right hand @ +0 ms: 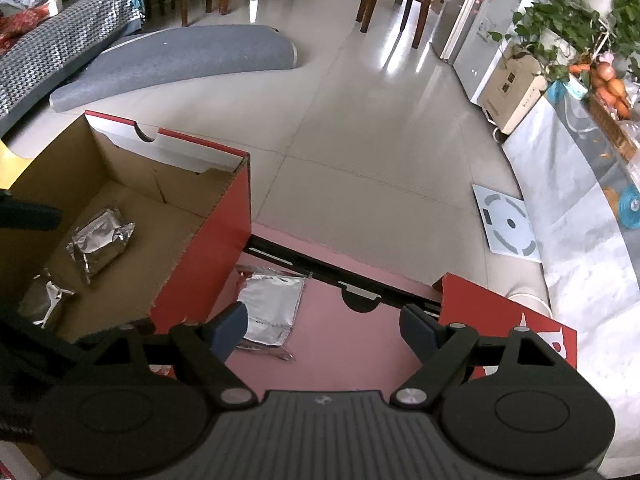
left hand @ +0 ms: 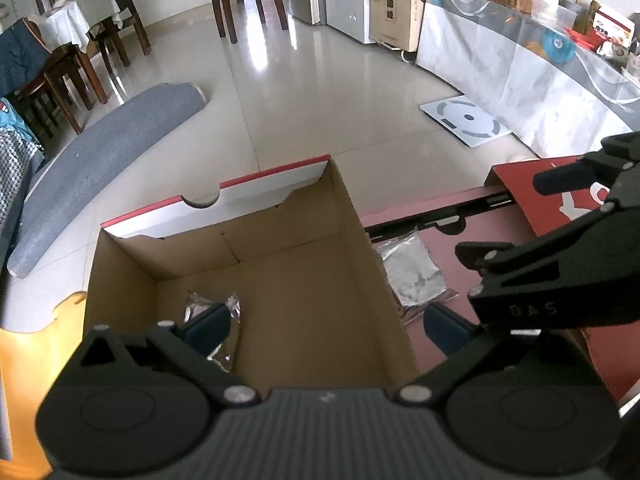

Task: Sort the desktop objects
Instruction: 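Raise the open right gripper and move it back over the box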

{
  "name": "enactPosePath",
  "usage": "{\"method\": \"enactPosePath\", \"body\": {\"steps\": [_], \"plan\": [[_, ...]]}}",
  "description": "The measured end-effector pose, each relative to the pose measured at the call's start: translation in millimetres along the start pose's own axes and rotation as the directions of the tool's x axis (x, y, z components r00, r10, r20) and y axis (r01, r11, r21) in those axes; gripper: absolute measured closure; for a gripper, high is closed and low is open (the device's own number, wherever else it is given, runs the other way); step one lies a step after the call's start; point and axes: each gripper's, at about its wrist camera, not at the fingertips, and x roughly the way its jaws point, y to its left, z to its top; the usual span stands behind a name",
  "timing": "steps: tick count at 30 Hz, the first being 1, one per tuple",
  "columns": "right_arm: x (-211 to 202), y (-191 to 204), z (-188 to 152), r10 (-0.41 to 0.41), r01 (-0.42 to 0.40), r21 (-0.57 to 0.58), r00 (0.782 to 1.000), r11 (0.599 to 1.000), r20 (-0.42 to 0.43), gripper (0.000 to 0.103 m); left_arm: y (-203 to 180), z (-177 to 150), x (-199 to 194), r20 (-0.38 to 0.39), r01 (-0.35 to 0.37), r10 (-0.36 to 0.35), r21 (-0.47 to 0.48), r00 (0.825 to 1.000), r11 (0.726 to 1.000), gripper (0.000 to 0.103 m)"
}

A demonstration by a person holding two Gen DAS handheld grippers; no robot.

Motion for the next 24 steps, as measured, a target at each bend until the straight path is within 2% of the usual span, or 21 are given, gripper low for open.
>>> {"method": "enactPosePath", "body": {"steps": [11,16,24], "plan": [[-8.8,9.3,9.5,0.003,-0.002,-0.015,1.0,1.0,0.03,0.02,14.3,-1.5,-11.7,0.027,-0.003,0.004,-0.037,1.0,0.999,0.0],[-11.6,17.1,12.4,0.032,-0.031,-0.031,0.998,0.999,0.052,0.02,23.8,-5.4,-17.0,0.032,-0.01,0.012,-0.049,0.999,0.999,0.0],[-14.8,31.0,16.9,0.128,-0.126,-0.031,0.989,0.992,0.076,0.02,47.5,-16.4,-28.4,0.035,-0.026,0.03,-0.093,0.999,0.995,0.0]]}}
